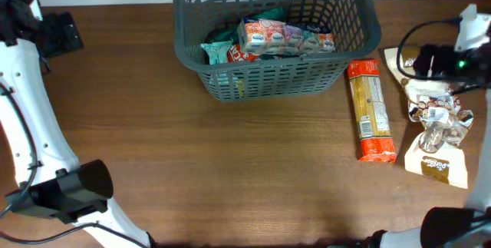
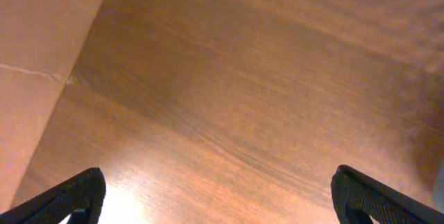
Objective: Pack container
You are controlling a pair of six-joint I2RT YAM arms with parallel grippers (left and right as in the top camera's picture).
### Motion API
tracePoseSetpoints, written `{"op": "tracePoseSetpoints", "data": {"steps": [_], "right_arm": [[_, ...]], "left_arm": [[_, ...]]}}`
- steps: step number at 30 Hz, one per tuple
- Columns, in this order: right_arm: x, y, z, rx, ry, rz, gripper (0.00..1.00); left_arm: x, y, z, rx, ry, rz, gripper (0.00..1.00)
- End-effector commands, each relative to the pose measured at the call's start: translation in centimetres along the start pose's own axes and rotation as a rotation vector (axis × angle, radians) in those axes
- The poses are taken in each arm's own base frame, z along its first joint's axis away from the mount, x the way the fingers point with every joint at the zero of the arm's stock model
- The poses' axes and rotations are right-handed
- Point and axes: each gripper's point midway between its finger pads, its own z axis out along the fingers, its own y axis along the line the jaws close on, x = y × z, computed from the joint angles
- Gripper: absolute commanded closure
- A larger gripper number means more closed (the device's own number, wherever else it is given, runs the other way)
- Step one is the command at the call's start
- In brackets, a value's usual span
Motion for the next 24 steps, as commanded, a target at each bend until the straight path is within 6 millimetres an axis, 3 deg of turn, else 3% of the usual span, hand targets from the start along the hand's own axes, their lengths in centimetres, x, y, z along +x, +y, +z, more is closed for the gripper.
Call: {"op": "tracePoseSetpoints", "data": {"steps": [1,4,8,18,24], "right_arm": [[3.0,-1.1,3.7,0.058,0.116,0.074,0.01],[5.0,-2.2,6.4,0.123,0.156,0.118,0.01],[7.4,-3.9,8.6,0.233,0.195,0.205,0.01],[12.7,-6.6,12.2,0.272,0.258,0.376,0.0],[12.9,-8.3,13.5,0.287,0.228,0.422,0.03]], "left_arm": [[0.4,0.1,0.8,-0.009,0.025,-0.01,0.01],[0.4,0.1,0.8,-0.009,0.026,-0.01,0.01],[0.4,0.1,0.8,-0.009,0.026,-0.01,0.01],[0.4,0.1,0.8,-0.009,0.026,-0.01,0.01],[0.4,0.1,0.8,-0.009,0.026,-0.01,0.01]]}}
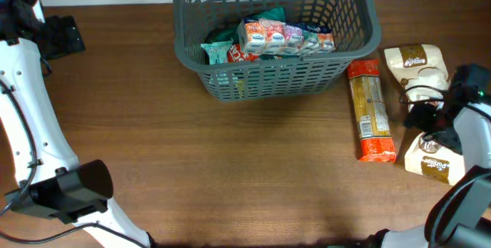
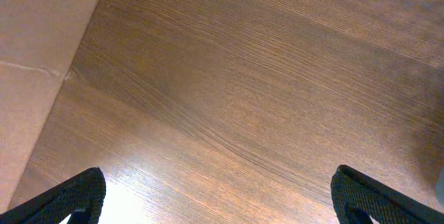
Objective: Pack container
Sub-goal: 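Lower the right gripper onto the clear mushroom bag and grasp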
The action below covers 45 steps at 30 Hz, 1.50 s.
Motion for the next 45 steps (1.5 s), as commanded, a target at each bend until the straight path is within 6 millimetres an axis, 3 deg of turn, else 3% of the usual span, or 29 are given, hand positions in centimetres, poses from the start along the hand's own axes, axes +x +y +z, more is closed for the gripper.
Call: {"op": "tracePoseSetpoints", "data": {"steps": [1,5,17,19,21,22,28,31,35,39,45], "right_arm": [[-0.5,-1.0,0.8,0.024,-0.011,0.044,0.04],[-0.8,-1.1,2.0,0.01,-0.002,0.059,0.1],[0.9,-0.4,6.9,0.015,0.119,0.046,0.12],[0.9,-0.3,7.4,0.016,0.124,0.046,0.26],[1.1,-0.3,7.7,0.016,0.134,0.045,0.54],[1.2,-0.3,7.7,0.015,0.136,0.044,0.61],[1.1,-0.2,7.2,0.009,0.141,0.045,0.86],[0.6,-0.2,6.0,0.001,0.129,0.048,0.96],[-1.2,-0.4,3.3,-0.007,0.067,0.067,0.96],[-3.7,-0.8,-1.2,-0.022,-0.046,0.081,0.96],[-7.4,-1.6,-10.4,-0.057,-0.271,0.135,0.96]], "left_arm": [[0.1,0.1,0.5,-0.008,0.01,-0.012,0.01],[0.1,0.1,0.5,-0.008,0.01,-0.013,0.01],[0.1,0.1,0.5,-0.008,0.01,-0.013,0.01],[0.1,0.1,0.5,-0.008,0.01,-0.013,0.01],[0.1,0.1,0.5,-0.008,0.01,-0.012,0.01],[0.1,0.1,0.5,-0.008,0.01,-0.012,0.01],[0.1,0.1,0.5,-0.008,0.01,-0.012,0.01],[0.1,0.1,0.5,-0.008,0.01,-0.012,0.01],[0.1,0.1,0.5,-0.008,0.01,-0.013,0.01],[0.1,0.1,0.5,-0.008,0.01,-0.012,0.01],[0.1,0.1,0.5,-0.008,0.01,-0.013,0.01]]}}
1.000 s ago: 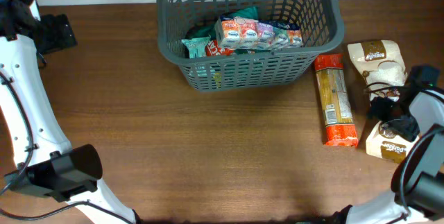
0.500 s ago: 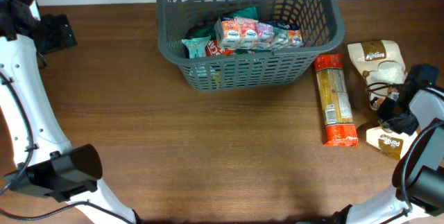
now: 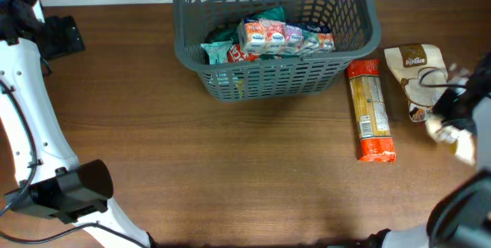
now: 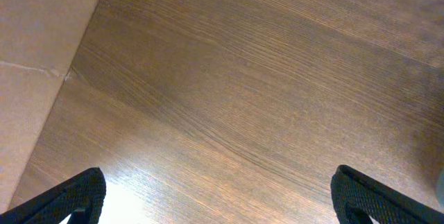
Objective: Pack container
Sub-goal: 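Lower the right gripper onto the clear mushroom bag and grasp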
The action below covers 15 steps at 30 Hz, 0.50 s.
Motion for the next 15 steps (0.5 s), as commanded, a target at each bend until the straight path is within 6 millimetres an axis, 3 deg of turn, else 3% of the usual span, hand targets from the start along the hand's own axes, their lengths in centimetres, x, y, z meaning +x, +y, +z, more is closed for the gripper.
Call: {"op": "tracePoseSetpoints", "data": {"steps": [1,5,9,15], "right_arm": [[-3.9,-0.1,-7.4,-0.049,-0.206,0.051,0.96],[-5.5,0.1,-13.4,-0.109,-0.329,0.058,0.97],[-6.1,2.8,-20.1,-0.319,-0.442,0.006,0.96],[-5.6,7.5,-30.6,-0.633,-0.659,-0.215,0.96]], "left_arm": [[0.1,0.1,0.5,-0.008,0.01,-0.013,0.01],[0.1,0.1,0.5,-0.008,0.01,-0.012,0.01],[0.1,0.1,0.5,-0.008,0.01,-0.013,0.01],[0.1,0.1,0.5,-0.008,0.01,-0.012,0.01]]}}
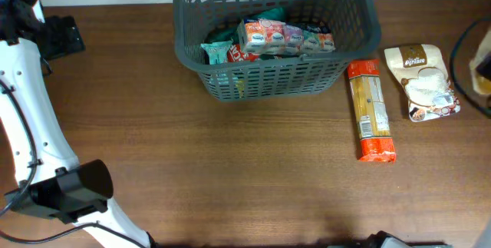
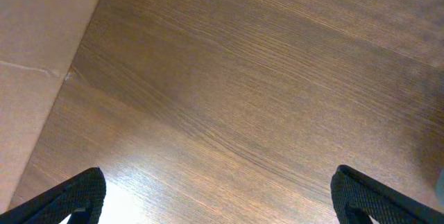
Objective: Pack container
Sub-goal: 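Lower the right gripper onto the clear mushroom bag and grasp, then carry the mushroom bag with the right gripper into the basket and release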
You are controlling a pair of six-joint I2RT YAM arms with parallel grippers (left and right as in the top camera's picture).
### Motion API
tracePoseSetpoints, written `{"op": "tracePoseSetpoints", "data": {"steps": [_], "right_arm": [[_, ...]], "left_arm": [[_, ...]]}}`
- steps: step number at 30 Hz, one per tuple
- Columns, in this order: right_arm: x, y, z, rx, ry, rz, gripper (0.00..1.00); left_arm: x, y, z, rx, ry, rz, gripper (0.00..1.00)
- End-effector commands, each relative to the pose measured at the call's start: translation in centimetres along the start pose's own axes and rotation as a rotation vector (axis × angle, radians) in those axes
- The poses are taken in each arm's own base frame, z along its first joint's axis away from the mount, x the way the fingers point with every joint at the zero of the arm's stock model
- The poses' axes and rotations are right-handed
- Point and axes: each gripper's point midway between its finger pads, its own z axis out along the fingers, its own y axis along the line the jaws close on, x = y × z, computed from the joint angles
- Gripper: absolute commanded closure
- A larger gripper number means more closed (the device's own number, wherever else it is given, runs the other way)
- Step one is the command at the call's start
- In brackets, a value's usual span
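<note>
The grey mesh basket point(image 1: 360, 41) stands at the back centre and holds several snack packets point(image 1: 285, 38). To its right an orange-ended pasta pack point(image 1: 372, 110) lies lengthwise on the table. Further right lies a tan and white bag point(image 1: 426, 81). Only a black cable point(image 1: 458, 56) and a tan patch point(image 1: 483, 75) show of the right arm, at the frame's right edge, with its fingers out of sight. My left gripper point(image 2: 218, 196) is open over bare wood at the far left, nothing between its fingertips point(image 2: 76, 195).
The wooden table point(image 1: 230, 171) runs across the whole view. The left arm's white links point(image 1: 31, 140) and black joint point(image 1: 73, 190) stand along the left side. In the left wrist view the table's edge meets a paler floor point(image 2: 35, 37).
The right gripper and the blurred tan bag it was at, to the right of the pasta pack, have gone to the right edge. Only a tan patch shows there. The left arm has not moved.
Two tan bags lay right of the pasta pack, with the right gripper over the upper one. Then it was down between them, by the lower bag. Later the lower bag was blurred at the gripper. Now that bag is off the table.
</note>
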Motion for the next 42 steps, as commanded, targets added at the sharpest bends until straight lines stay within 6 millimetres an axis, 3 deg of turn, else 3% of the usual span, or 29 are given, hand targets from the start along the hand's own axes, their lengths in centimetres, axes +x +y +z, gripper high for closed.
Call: {"op": "tracePoseSetpoints", "data": {"steps": [1,6,10,17,21,25,29,42], "right_arm": [[-2.4,7.3,-4.7,-0.318,-0.116,-0.146,0.96],[-2.5,15.3,-7.8,-0.628,-0.181,-0.291,0.96],[-1.3,20.8,-7.6,-0.775,-0.173,-0.37,0.96],[1.4,29.7,-3.2,-0.946,-0.14,-0.457,0.96],[4.4,33.1,0.6,-0.989,-0.066,-0.478,0.96],[7.1,33.8,5.4,-0.925,0.002,-0.51,0.96],[8.8,32.9,9.0,-0.835,0.039,-0.571,0.97],[13.6,28.4,13.4,-0.639,0.186,-0.835,0.96]], "left_arm": [[0.1,0.1,0.5,-0.008,0.01,-0.012,0.01],[0.1,0.1,0.5,-0.008,0.01,-0.012,0.01],[0.1,0.1,0.5,-0.009,0.01,-0.012,0.01],[0.1,0.1,0.5,-0.008,0.01,-0.012,0.01],[0.1,0.1,0.5,-0.008,0.01,-0.012,0.01],[0.1,0.1,0.5,-0.008,0.01,-0.013,0.01],[0.1,0.1,0.5,-0.008,0.01,-0.013,0.01],[0.1,0.1,0.5,-0.008,0.01,-0.013,0.01]]}}
